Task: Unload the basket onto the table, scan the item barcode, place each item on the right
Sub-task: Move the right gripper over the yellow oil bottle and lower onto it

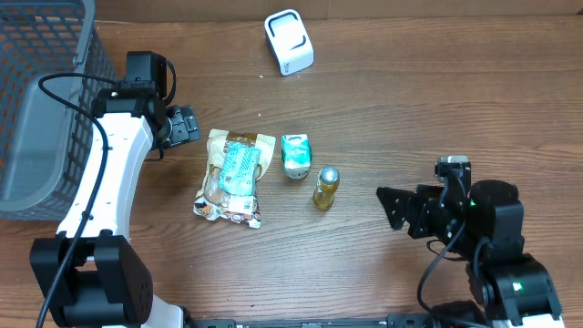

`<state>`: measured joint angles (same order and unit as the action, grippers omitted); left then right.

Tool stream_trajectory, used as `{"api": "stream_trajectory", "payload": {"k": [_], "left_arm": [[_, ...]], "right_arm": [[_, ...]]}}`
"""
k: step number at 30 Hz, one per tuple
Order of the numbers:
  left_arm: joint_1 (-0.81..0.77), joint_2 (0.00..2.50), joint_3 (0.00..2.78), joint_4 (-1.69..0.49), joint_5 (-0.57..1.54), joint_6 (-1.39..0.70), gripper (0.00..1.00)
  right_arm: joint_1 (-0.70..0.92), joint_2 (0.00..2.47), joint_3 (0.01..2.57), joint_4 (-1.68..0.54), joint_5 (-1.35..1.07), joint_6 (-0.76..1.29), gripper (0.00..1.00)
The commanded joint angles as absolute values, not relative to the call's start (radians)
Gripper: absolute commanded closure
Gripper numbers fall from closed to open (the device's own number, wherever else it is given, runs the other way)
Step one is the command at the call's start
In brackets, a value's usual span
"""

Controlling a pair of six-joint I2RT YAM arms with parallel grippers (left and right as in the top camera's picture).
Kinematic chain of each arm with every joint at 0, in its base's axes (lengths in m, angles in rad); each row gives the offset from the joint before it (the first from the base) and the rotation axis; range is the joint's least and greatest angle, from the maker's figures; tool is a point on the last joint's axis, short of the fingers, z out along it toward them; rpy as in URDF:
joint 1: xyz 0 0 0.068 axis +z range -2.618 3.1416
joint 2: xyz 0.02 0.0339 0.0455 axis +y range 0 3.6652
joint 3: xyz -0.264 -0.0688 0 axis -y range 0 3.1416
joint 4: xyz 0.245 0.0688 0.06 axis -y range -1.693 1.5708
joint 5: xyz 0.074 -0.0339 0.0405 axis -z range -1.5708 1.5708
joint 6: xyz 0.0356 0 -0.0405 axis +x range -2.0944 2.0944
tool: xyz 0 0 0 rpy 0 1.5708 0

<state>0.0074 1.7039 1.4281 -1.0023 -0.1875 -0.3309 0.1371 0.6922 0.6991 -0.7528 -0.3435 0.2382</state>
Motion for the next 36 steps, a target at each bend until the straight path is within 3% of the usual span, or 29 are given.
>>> {"api": "stream_trajectory", "payload": {"k": [1, 6, 10, 16, 22, 34, 36], "left_arm": [[0.006, 1.7, 1.443, -1.001, -0.19, -0.31, 0.0], [0.006, 1.7, 1.443, -1.001, -0.19, -0.31, 0.0], [0.006, 1.7, 1.443, -1.001, -0.19, -0.31, 0.0], [0.006, 1.7, 1.443, -1.001, -0.19, -0.31, 0.0], [0.006, 1.7, 1.443, -1.001, -0.19, -0.31, 0.0], [0.006, 1.7, 1.443, -1.001, -0.19, -0.31, 0.0], [0.006, 1.7, 1.443, -1.001, -0.19, -0.31, 0.0]], "right_arm": [[0.133, 0.729, 0.738, -0.748, -0.365, 0.273, 0.33], [0.141, 0.866, 0.87, -0.802, -0.36, 0.352, 0.38], [0.193, 1.05, 1.064, -0.944, -0.329, 0.351, 0.25], [0.373, 1.303, 1.28, -1.071, -0.183, 0.369, 0.2], [0.524, 1.454, 1.31, -1.076, -0.031, 0.487, 0.16], [0.62, 1.65, 1.309, -1.009, 0.027, 0.518, 0.16], [0.624, 1.65, 1.308, -1.012, 0.055, 0.521, 0.25]]}}
